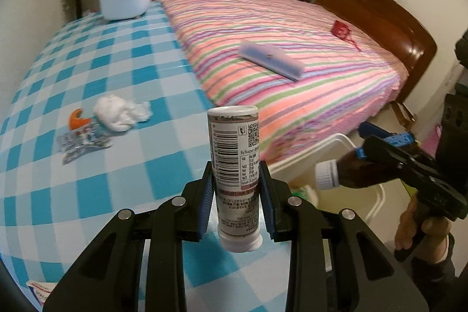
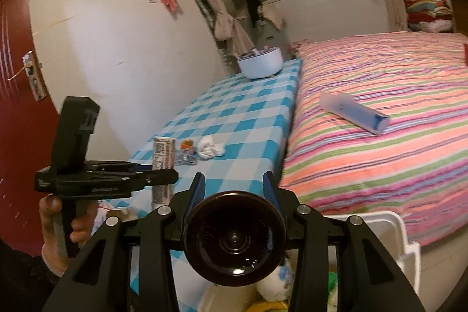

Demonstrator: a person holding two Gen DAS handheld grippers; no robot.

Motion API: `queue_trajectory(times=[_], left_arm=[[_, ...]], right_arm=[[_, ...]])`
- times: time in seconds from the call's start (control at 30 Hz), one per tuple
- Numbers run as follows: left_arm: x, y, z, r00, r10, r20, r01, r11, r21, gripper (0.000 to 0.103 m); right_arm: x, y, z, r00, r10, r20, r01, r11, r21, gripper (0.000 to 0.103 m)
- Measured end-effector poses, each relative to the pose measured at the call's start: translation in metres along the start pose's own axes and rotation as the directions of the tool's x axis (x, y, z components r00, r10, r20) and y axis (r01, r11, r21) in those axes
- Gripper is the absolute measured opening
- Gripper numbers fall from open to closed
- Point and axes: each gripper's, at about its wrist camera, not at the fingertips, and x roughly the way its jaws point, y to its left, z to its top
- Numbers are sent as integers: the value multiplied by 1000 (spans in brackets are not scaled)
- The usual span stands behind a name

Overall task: Collect trash
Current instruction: 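Carry the bottle and pill tube to the white bin and open both grippers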

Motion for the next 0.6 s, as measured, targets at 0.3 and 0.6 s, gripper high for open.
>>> queue_trajectory(times=[0.3,0.6], left_arm=[[6,-35,-1,999,-48,-1,48,997,58,29],[15,-52,-5,997,-79,-23,81,993,83,29]], right_arm=[[-23,-23,-13,995,-104,7,103,992,74,41],[-46,-46,-11,988,-115,107,93,976,195,68]])
